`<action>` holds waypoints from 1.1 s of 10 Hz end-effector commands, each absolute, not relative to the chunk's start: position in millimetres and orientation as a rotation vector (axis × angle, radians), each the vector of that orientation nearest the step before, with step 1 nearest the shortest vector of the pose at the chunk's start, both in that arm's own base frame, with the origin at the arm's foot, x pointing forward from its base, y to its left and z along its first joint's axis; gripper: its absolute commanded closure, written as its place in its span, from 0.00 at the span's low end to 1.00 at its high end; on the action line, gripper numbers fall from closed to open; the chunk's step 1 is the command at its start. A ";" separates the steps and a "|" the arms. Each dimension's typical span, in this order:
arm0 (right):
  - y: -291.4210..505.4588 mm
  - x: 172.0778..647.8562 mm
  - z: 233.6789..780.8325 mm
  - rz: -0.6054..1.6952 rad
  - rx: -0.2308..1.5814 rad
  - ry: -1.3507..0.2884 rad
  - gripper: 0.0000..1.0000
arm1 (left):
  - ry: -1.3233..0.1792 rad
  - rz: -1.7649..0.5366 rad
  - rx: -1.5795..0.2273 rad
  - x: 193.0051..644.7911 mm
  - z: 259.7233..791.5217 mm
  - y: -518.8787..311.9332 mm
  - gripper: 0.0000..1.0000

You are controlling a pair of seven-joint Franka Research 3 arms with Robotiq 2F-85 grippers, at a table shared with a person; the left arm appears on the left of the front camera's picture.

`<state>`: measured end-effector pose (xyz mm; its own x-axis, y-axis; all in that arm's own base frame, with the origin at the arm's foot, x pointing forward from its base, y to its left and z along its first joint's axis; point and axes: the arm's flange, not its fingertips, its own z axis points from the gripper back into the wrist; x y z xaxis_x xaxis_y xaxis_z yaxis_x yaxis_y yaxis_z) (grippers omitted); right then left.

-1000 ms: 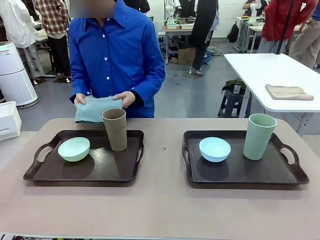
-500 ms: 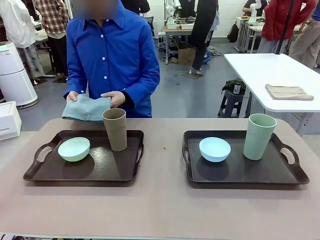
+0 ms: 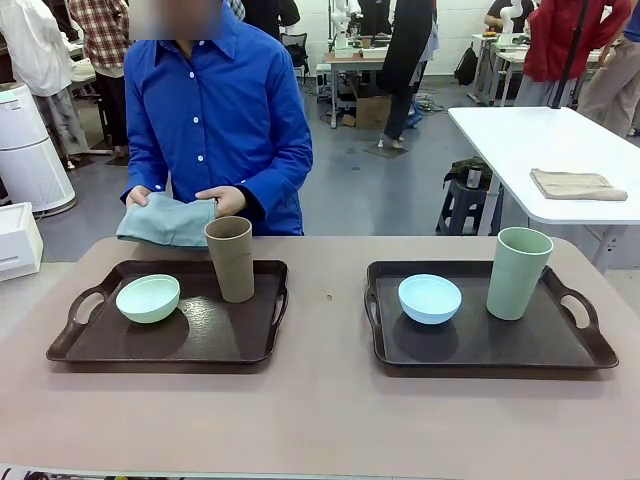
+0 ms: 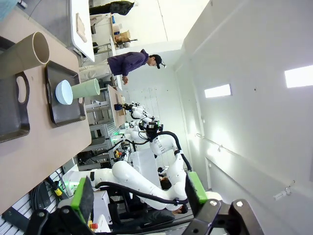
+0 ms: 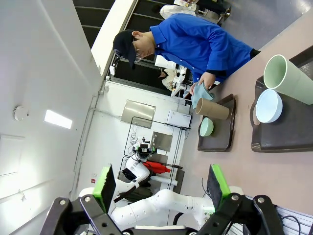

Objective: Set up a tray with a mat and arrange the tableware.
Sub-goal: Pick up the Picnic Bowl and Reusable plastic cup from the Handle tray in front of the human's position and hold them in the air.

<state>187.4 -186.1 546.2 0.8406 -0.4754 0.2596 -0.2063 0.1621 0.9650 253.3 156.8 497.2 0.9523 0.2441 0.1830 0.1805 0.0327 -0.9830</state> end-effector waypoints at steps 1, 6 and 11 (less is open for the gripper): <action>-187.1 190.4 548.9 -0.192 1.438 -0.616 0.00 | -0.366 0.035 -1.563 254.8 499.4 158.0 0.00; -187.1 190.4 548.9 -0.192 1.438 -0.616 0.00 | -0.366 0.035 -1.563 254.8 499.4 158.0 0.00; -158.9 203.6 583.1 0.038 1.270 -0.557 0.00 | -0.498 -0.092 -1.155 267.7 534.1 141.4 0.00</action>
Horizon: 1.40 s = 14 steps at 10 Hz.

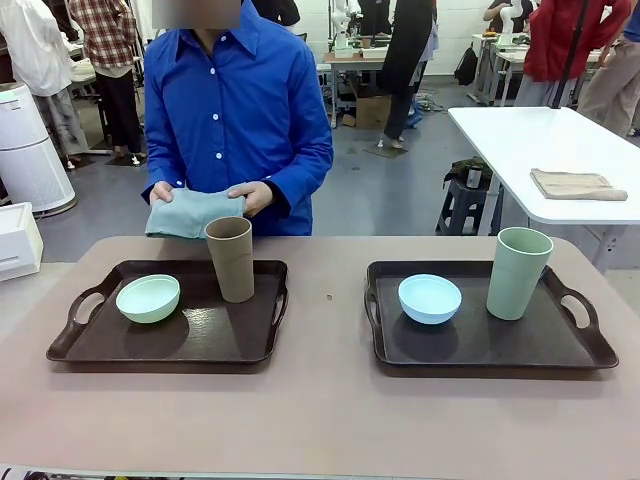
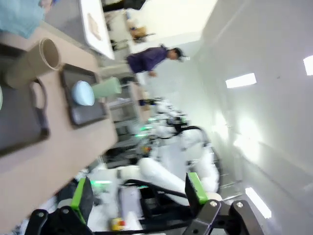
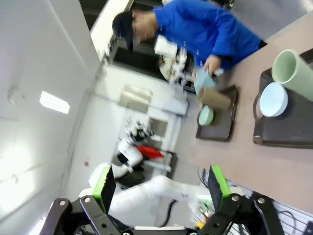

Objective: Set up a tray with a mat and arrange the tableware.
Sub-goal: Pick up the Picnic Bowl and Reusable plastic cup from the Handle tray in front of the human's position and hold them in the air.

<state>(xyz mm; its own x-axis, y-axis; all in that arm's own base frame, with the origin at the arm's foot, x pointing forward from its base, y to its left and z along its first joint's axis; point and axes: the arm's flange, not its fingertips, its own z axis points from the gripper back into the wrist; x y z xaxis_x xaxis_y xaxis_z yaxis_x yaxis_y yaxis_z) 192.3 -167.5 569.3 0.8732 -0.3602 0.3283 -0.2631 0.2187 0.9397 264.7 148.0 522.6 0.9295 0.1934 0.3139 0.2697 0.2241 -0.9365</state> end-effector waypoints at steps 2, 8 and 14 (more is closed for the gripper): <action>-114.3 241.3 615.4 0.184 0.971 -0.618 0.00 | -0.604 -0.190 -0.790 282.9 561.1 126.5 0.00; 83.7 385.1 605.8 0.683 0.639 -0.707 0.00 | -0.663 -0.228 0.063 349.1 575.8 85.3 0.00; 172.0 387.4 559.0 0.742 0.760 -0.575 0.00 | -0.661 -0.246 0.145 361.7 562.5 81.7 0.00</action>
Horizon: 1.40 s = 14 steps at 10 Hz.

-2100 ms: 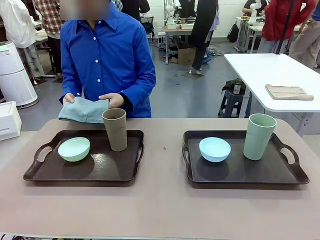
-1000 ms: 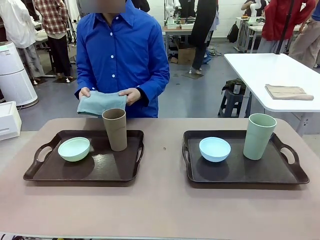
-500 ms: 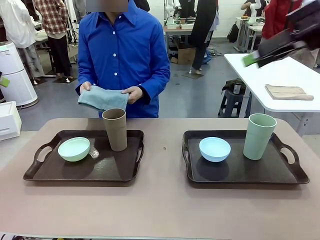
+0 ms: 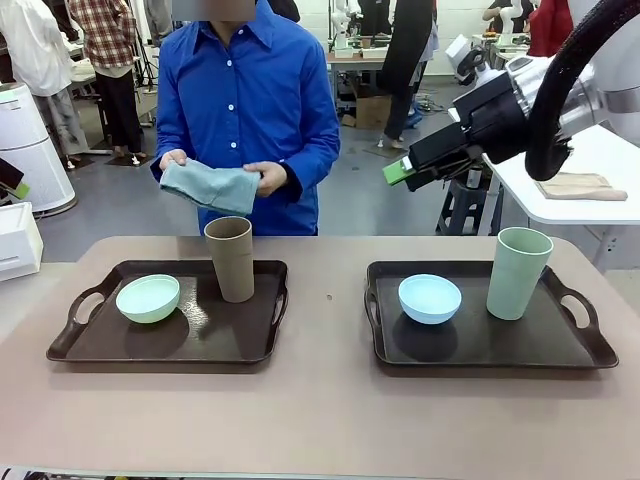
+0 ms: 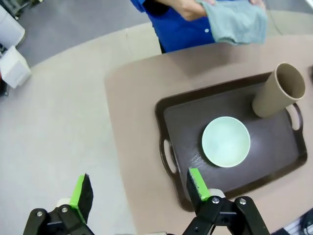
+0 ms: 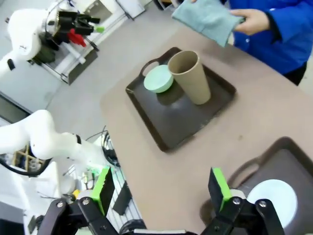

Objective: Set up a tray with a mat and arrange the tableware.
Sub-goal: Pick up the Picnic Bowl and Reusable plastic cup from the Handle tray in front of the human's position and hold them in the air.

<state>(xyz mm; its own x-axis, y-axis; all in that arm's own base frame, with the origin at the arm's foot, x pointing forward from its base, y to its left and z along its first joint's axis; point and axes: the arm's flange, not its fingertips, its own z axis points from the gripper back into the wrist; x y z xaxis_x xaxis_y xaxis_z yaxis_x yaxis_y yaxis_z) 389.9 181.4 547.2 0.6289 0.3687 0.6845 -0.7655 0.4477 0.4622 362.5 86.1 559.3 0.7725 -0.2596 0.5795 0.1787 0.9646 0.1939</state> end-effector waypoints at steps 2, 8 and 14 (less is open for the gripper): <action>172.0 387.4 559.0 0.742 0.760 -0.575 0.00 | -0.661 -0.246 0.145 361.7 562.5 81.7 0.00; 216.9 449.5 518.5 1.173 0.626 -0.484 0.00 | -0.402 -0.288 -0.092 396.2 524.8 10.7 0.00; 330.3 526.7 423.8 1.577 0.936 -0.443 0.00 | -0.254 -0.142 -0.142 391.2 466.6 5.4 0.00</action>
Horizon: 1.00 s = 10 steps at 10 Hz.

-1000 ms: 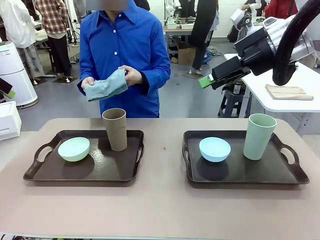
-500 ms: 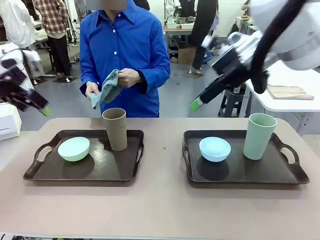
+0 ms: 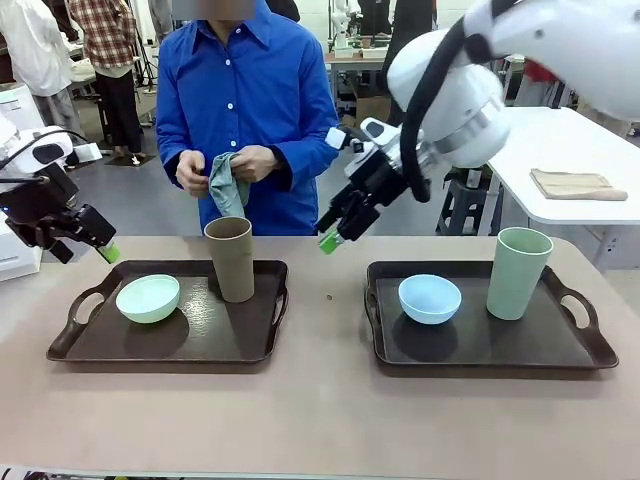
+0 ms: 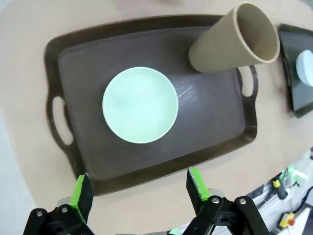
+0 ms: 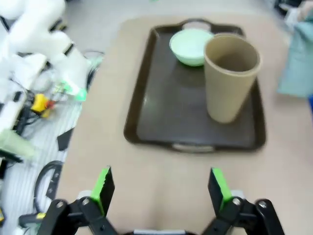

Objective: Set up a tray with a mat and arrange the tableware.
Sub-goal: Pick up the Picnic Bowl and Reusable plastic cup from the Handle tray in front of the human's position and hold them in the air.

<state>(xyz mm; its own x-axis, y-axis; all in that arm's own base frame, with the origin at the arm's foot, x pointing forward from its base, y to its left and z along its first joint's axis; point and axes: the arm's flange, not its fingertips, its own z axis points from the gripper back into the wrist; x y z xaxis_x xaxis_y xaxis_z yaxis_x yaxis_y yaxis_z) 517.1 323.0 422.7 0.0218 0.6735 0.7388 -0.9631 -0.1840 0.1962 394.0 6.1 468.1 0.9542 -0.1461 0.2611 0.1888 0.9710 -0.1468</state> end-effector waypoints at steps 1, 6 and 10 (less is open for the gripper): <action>344.1 531.1 419.6 1.591 0.933 -0.438 0.00 | -0.253 -0.145 -0.140 393.6 466.0 6.5 0.00; 371.0 532.1 409.6 1.590 0.923 -0.431 0.00 | -0.251 -0.159 -0.168 393.8 467.6 10.7 0.00; 371.0 532.1 409.6 1.590 0.923 -0.431 0.00 | -0.251 -0.159 -0.168 393.8 467.6 10.7 0.00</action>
<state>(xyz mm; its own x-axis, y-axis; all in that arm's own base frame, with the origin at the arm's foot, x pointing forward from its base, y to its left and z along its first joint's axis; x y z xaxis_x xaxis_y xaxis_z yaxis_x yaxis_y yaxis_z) 532.2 374.8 412.0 0.0140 0.6553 0.7552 -0.9491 -0.2291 0.2163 393.7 11.5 467.7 0.9562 -0.1336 0.2604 0.1745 0.9745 -0.1409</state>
